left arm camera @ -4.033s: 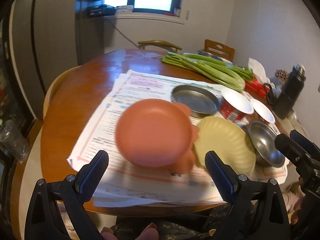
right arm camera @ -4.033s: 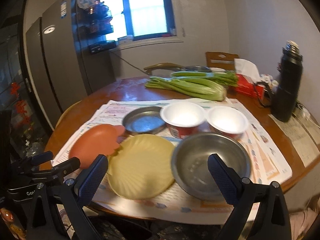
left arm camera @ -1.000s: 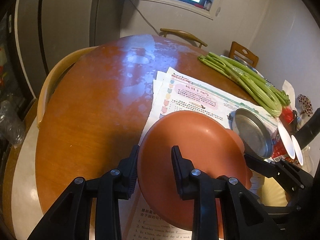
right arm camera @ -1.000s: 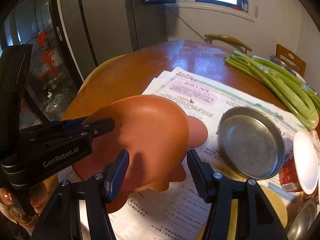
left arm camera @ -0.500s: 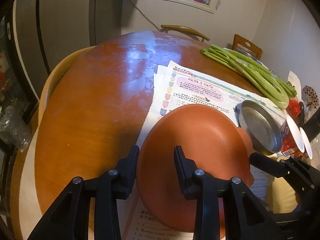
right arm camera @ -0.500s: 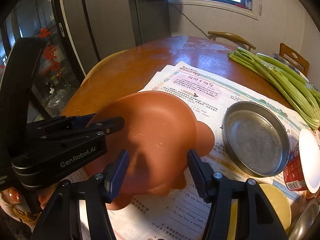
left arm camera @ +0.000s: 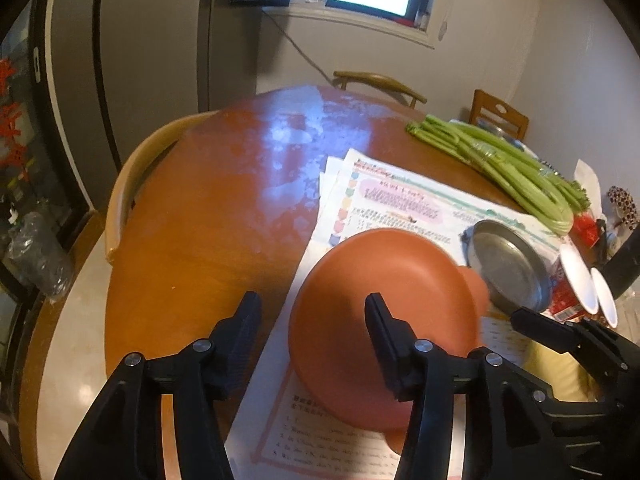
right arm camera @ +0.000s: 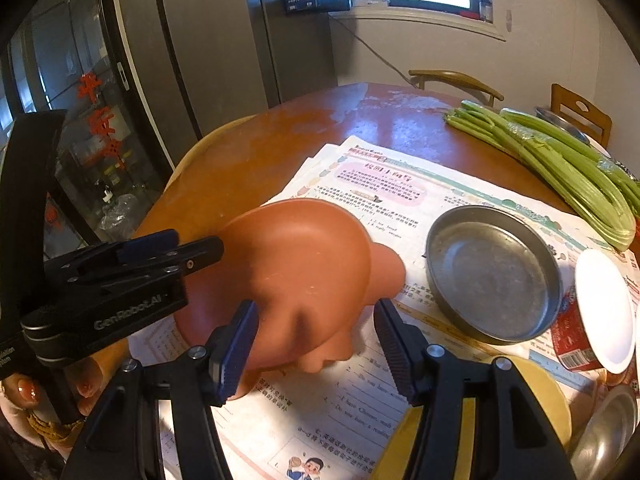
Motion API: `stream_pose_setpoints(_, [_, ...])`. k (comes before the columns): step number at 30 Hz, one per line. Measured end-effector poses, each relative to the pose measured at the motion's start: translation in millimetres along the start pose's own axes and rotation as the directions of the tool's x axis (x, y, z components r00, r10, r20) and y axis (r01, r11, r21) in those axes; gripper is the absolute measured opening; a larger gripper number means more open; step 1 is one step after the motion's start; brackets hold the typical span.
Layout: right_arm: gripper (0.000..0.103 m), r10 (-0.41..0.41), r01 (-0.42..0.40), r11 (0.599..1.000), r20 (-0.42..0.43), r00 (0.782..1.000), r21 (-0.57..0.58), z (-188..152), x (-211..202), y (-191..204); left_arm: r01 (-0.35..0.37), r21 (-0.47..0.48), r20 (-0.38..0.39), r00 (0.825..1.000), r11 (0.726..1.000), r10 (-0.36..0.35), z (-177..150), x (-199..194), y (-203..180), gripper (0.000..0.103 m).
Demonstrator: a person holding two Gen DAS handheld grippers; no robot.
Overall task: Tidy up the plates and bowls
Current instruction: 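Carry the terracotta plate with the left tool, lower it onto the newspaper, release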
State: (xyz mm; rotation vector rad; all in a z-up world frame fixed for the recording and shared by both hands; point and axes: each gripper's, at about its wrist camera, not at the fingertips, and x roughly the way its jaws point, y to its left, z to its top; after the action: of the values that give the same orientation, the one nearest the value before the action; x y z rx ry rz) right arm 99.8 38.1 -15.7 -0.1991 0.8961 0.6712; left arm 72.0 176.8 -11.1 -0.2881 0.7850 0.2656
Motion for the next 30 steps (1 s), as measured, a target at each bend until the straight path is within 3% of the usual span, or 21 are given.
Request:
stream_pose_setpoints(21, [0.060, -0.039, 0.035, 0.999, 0.126, 0.991, 0.033, -11.4, -77.5, -25.6, 0.073, 0.075, 0.062, 0.995, 0.995, -0.077, -13.7, -54.2, -55.4, 0.056])
stream_pose_setpoints(30, [0.060, -0.063, 0.058, 0.998, 0.158, 0.985, 0.037, -21.0, -103.3, -35.9, 0.106, 0.101, 0.055, 0.992, 0.989, -0.111, -17.3, -65.7, -77.4, 0.056])
